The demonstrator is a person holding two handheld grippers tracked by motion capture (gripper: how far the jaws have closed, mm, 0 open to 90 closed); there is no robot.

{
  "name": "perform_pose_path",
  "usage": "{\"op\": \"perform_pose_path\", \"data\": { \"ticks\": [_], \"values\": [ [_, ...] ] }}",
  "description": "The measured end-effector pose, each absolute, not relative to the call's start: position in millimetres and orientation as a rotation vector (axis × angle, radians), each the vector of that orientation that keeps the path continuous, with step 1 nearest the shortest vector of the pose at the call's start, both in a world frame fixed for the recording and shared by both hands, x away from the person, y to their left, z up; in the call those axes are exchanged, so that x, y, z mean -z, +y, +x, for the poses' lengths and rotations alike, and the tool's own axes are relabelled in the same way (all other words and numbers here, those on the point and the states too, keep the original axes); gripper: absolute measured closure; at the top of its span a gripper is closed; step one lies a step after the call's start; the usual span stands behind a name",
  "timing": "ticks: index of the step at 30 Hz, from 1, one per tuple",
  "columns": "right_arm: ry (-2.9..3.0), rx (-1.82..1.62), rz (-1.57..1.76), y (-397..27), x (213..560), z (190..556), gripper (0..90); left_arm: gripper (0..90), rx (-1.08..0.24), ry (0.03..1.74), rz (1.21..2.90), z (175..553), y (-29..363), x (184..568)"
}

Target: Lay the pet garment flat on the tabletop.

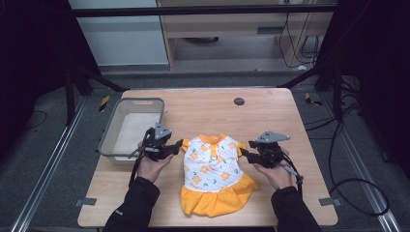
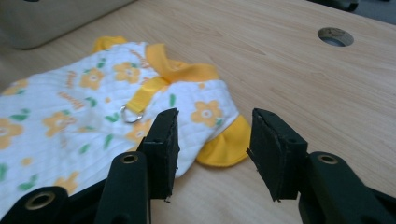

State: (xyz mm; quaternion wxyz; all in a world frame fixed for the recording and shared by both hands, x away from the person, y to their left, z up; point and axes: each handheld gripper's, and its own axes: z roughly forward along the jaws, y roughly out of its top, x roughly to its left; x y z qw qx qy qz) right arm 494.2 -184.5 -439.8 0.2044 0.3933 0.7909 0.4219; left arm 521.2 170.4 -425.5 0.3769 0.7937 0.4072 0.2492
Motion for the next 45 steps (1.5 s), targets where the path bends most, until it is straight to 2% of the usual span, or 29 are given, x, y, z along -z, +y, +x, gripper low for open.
{"op": "perform_pose_path", "data": {
  "ticks": [1,5,7,15,18,22,24,25,26,29,31,36,40,45],
  "values": [
    [2.198,-1.147,1.119,-182.0,445.8,509.4,51.3,45.8,-0.634,1.058,2.040,527.8,169.1,429.3],
    [2.178,-1.137,1.145,-181.1,455.3,524.6,51.0,45.7,-0.625,1.084,2.056,541.7,160.9,442.5],
    [2.168,-1.119,1.191,-180.1,471.2,539.7,51.9,45.6,-0.608,1.109,2.072,548.0,158.0,449.7],
    [2.192,-1.055,1.231,-178.3,497.6,556.1,53.3,47.4,-0.549,1.184,2.125,567.7,148.9,481.9],
    [2.219,-1.038,1.234,-174.6,504.1,557.8,58.3,52.2,-0.550,1.185,2.132,568.0,147.8,488.1],
    [2.232,-1.043,1.261,-173.8,503.6,557.1,63.8,56.6,-0.530,1.195,2.112,566.5,147.4,493.3],
    [2.240,-1.052,1.272,-172.7,503.2,556.5,71.0,61.0,-0.512,1.211,2.100,565.8,146.5,493.9],
    [2.244,-1.074,1.294,-171.5,503.4,555.7,78.2,66.0,-0.508,1.210,2.100,565.4,145.8,494.3],
    [2.244,-1.074,1.294,-171.5,503.4,555.7,78.2,66.0,-0.507,1.207,2.100,565.2,145.4,494.4],
    [2.254,-1.092,1.303,-170.5,502.8,555.3,84.5,76.0,-0.472,1.215,2.091,565.1,144.3,494.6],
    [2.252,-1.100,1.314,-170.6,502.8,554.9,85.0,81.6,-0.459,1.215,2.088,565.0,143.9,494.6],
    [2.243,-1.117,1.314,-172.4,500.8,553.3,85.6,87.4,-0.465,1.206,2.095,563.2,142.7,494.3],
    [2.205,-1.179,1.285,-175.8,490.7,549.6,85.8,87.9,-0.502,1.170,2.069,558.7,144.2,487.4],
    [2.146,-1.249,1.236,-177.2,467.4,550.8,85.9,88.1,-0.595,1.076,2.012,554.8,143.9,453.3]
  ]
}}
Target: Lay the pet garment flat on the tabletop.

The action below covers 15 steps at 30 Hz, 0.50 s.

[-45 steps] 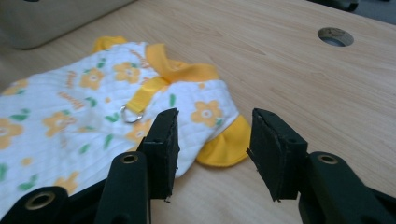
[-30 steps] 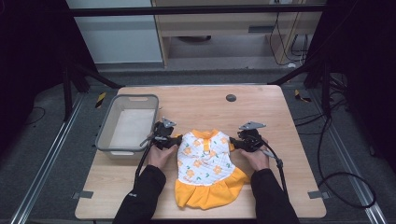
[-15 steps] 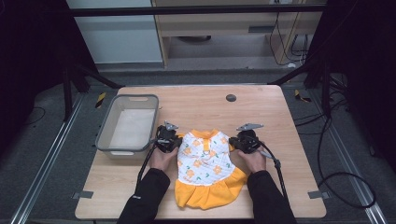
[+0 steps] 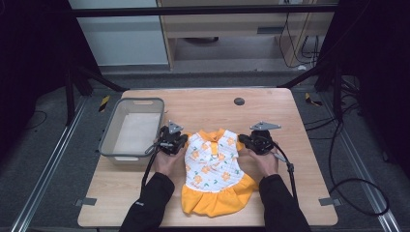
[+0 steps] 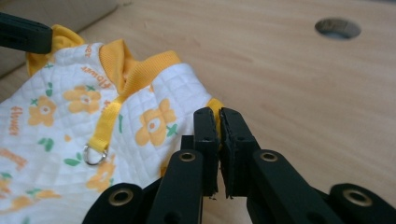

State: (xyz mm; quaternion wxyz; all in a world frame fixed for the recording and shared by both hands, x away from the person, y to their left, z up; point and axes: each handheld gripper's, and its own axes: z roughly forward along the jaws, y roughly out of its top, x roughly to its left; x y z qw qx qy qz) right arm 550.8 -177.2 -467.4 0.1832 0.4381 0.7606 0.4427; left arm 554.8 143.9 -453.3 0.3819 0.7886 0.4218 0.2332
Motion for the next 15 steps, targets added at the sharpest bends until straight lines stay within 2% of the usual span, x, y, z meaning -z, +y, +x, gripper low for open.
{"op": "perform_pose_path", "data": {
  "ticks": [5,9,11,12,13,15],
  "values": [
    [2.020,-1.229,1.141,-171.3,442.2,562.4,85.3,88.0,-0.686,1.067,1.960,567.3,137.4,428.5],
    [1.950,-1.140,1.145,-170.6,440.3,572.5,83.2,87.1,-0.709,1.105,1.956,578.9,134.5,429.7],
    [1.941,-1.069,1.152,-169.2,442.4,578.4,79.8,72.8,-0.714,1.146,1.958,586.2,132.2,434.5],
    [1.943,-1.044,1.152,-168.7,443.2,579.9,76.0,72.8,-0.739,1.177,1.970,589.6,131.4,437.6],
    [1.937,-1.013,1.144,-168.6,444.1,580.8,72.5,64.7,-0.734,1.188,1.966,590.5,132.3,438.4],
    [1.933,-1.010,1.138,-170.1,443.0,579.0,69.8,58.5,-0.709,1.213,1.948,591.1,136.9,437.8]
  ]
}}
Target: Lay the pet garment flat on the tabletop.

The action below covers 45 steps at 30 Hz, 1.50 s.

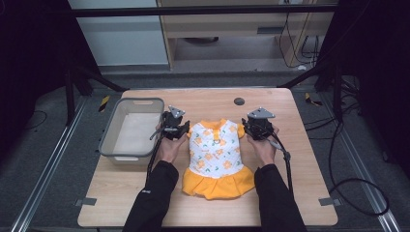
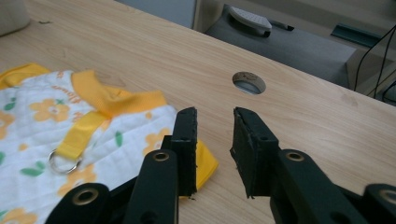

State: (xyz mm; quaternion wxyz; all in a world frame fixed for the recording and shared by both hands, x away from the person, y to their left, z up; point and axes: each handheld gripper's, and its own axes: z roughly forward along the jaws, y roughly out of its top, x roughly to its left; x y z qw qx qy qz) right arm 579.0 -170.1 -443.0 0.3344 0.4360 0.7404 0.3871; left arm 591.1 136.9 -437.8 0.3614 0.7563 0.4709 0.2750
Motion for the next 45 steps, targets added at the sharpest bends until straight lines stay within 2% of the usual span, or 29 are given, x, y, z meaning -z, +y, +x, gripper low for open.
{"op": "perform_pose_path", "data": {
  "ticks": [4,11,15,21,25,33,45],
  "values": [
    [1.956,-1.048,1.121,-174.6,436.5,570.9,68.3,56.8,-0.664,1.213,1.919,583.6,147.0,430.8],
    [2.033,-1.153,1.072,-183.5,423.6,536.9,70.2,65.0,-0.557,1.065,1.956,546.5,153.4,417.9],
    [2.073,-1.188,1.069,-188.9,423.2,510.8,75.0,70.0,-0.510,0.989,2.007,521.5,151.3,423.7],
    [2.175,-1.236,1.075,-190.5,440.7,471.5,85.0,75.3,-0.416,0.922,2.095,485.1,140.2,448.3],
    [2.220,-1.227,1.069,-189.0,453.2,460.4,87.4,76.0,-0.403,0.881,2.161,469.5,132.8,463.0],
    [2.371,-1.092,1.114,-183.7,492.2,451.4,86.7,76.9,-0.354,0.875,2.288,454.8,127.9,488.7],
    [2.437,-1.107,1.118,-180.5,497.5,424.6,86.5,78.0,-0.332,0.855,2.295,438.7,139.1,486.6]
  ]
}}
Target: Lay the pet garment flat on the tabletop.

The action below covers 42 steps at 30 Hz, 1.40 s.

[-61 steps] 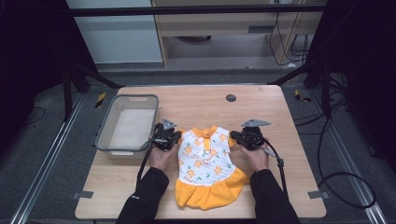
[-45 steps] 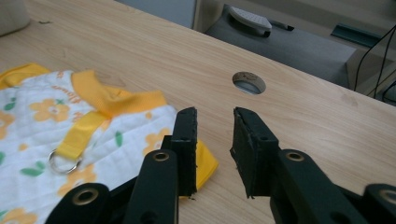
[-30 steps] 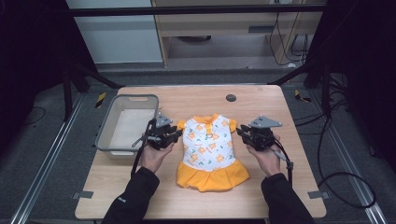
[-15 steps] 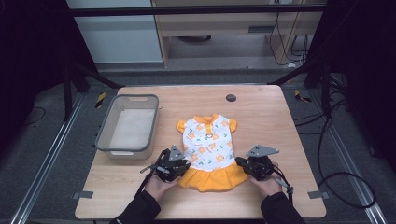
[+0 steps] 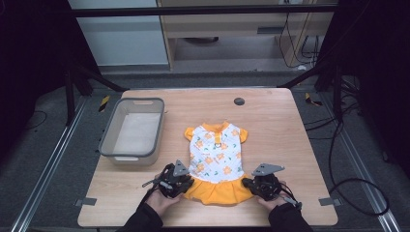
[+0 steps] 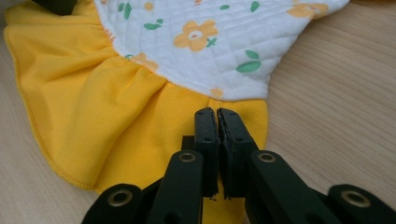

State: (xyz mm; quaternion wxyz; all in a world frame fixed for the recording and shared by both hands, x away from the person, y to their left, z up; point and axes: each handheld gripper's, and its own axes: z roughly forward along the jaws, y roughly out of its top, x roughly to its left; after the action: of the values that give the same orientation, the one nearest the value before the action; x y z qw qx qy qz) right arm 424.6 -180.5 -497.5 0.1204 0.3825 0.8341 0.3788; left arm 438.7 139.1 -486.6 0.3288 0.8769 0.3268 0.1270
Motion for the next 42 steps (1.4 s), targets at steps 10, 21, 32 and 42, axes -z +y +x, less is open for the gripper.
{"op": "perform_pose_path", "data": {
  "ticks": [10,21,32,42],
  "values": [
    [2.276,-1.258,1.089,-175.0,472.8,452.9,87.3,78.0,-0.437,0.872,2.133,473.0,124.0,455.1],
    [2.282,-1.141,1.164,-163.1,500.7,498.8,86.4,77.6,-0.457,0.947,2.223,499.6,113.7,492.1],
    [2.283,-1.064,1.153,-164.2,505.1,505.0,88.6,77.5,-0.449,0.956,2.202,492.5,111.7,494.1],
    [2.241,-1.171,1.138,-169.0,487.8,493.1,84.9,65.1,-0.462,0.931,2.095,482.5,136.1,469.2]
  ]
}}
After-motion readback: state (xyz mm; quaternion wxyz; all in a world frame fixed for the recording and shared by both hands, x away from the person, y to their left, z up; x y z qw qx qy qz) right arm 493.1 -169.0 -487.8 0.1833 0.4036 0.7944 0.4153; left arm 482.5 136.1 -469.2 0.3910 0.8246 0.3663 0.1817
